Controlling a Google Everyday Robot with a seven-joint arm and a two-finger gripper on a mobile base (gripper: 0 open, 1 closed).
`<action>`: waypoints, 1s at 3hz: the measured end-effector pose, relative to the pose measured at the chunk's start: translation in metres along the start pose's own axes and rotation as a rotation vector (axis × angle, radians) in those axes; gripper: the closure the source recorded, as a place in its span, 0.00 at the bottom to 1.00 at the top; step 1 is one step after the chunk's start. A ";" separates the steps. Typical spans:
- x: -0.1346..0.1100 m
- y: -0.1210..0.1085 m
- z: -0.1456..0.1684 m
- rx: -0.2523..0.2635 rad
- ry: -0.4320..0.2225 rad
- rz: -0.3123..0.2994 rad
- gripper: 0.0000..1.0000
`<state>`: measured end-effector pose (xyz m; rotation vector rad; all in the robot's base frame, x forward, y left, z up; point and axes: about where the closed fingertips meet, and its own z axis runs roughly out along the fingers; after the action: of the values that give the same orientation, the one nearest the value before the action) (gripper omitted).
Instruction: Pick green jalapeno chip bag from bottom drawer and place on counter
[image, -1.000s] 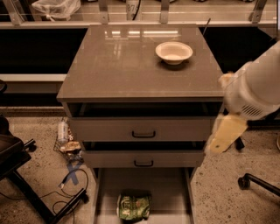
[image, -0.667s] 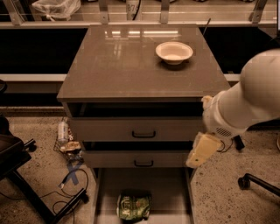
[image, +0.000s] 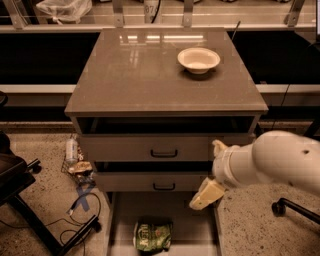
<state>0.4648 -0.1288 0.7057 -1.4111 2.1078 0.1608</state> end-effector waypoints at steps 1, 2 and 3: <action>0.009 0.016 0.030 -0.022 -0.062 0.030 0.00; 0.008 0.016 0.031 -0.021 -0.064 0.028 0.00; 0.007 0.015 0.030 -0.021 -0.063 0.028 0.00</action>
Offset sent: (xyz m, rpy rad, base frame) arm -0.0036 0.0103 -0.0277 0.0616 0.0031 0.0003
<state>0.4614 -0.1158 0.6738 -1.3718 2.0807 0.2355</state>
